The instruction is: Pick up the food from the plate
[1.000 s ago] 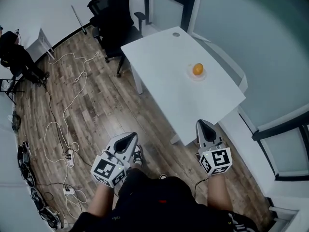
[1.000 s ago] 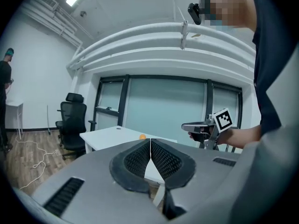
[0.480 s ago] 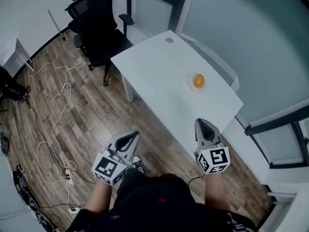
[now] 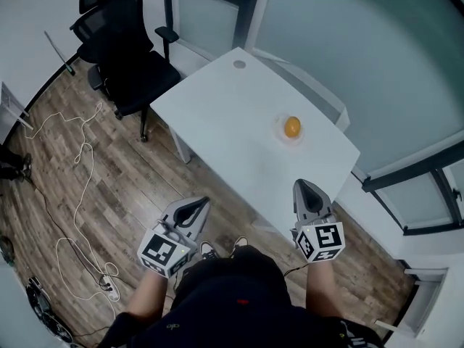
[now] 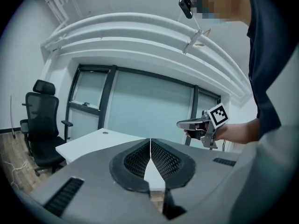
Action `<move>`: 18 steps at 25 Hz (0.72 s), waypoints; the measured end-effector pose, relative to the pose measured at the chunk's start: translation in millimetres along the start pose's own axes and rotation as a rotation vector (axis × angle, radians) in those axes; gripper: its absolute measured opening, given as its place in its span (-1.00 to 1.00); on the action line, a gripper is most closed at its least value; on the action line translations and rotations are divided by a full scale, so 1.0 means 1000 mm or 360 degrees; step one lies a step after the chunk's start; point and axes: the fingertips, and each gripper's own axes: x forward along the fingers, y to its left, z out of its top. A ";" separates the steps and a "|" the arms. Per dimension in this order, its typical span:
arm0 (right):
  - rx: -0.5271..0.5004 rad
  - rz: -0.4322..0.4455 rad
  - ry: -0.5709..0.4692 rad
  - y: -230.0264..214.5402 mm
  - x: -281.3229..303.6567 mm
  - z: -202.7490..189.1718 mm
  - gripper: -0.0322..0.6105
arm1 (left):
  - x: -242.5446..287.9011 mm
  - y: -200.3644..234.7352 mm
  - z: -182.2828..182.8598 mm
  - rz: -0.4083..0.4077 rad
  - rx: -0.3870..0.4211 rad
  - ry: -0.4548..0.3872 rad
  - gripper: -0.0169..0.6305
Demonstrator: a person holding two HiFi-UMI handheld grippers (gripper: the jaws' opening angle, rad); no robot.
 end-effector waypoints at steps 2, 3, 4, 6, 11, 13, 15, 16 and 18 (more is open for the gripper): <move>0.0025 -0.0023 -0.0005 -0.013 0.007 -0.003 -0.82 | 0.018 0.006 0.002 -0.0032 0.0024 0.0008 -0.88; 0.0039 -0.0029 -0.0009 -0.019 0.012 -0.004 -0.82 | 0.027 0.009 0.004 -0.0046 0.0032 0.0013 -0.88; 0.0051 -0.0032 -0.0012 -0.025 0.017 -0.006 -0.82 | 0.035 0.012 0.006 -0.0056 0.0034 0.0021 -0.88; 0.0072 -0.0037 -0.0016 -0.037 0.029 -0.009 -0.82 | 0.053 0.018 0.010 -0.0070 0.0037 0.0043 -0.88; 0.0138 -0.0032 -0.0051 -0.091 0.059 -0.010 -0.82 | 0.116 0.024 0.024 -0.0091 0.0093 0.0081 -0.88; 0.0169 -0.0018 -0.0087 -0.115 0.070 -0.008 -0.82 | 0.145 0.024 0.031 -0.0090 0.0092 0.0093 -0.88; 0.0181 -0.0014 -0.0101 -0.139 0.082 -0.011 -0.82 | 0.174 0.025 0.033 -0.0073 0.0074 0.0106 -0.88; 0.0187 -0.0016 -0.0099 -0.150 0.089 -0.016 -0.82 | 0.186 0.027 0.033 -0.0064 0.0075 0.0110 -0.88; 0.0210 -0.0025 -0.0085 -0.169 0.105 -0.024 -0.82 | 0.206 0.030 0.033 -0.0060 0.0087 0.0126 -0.88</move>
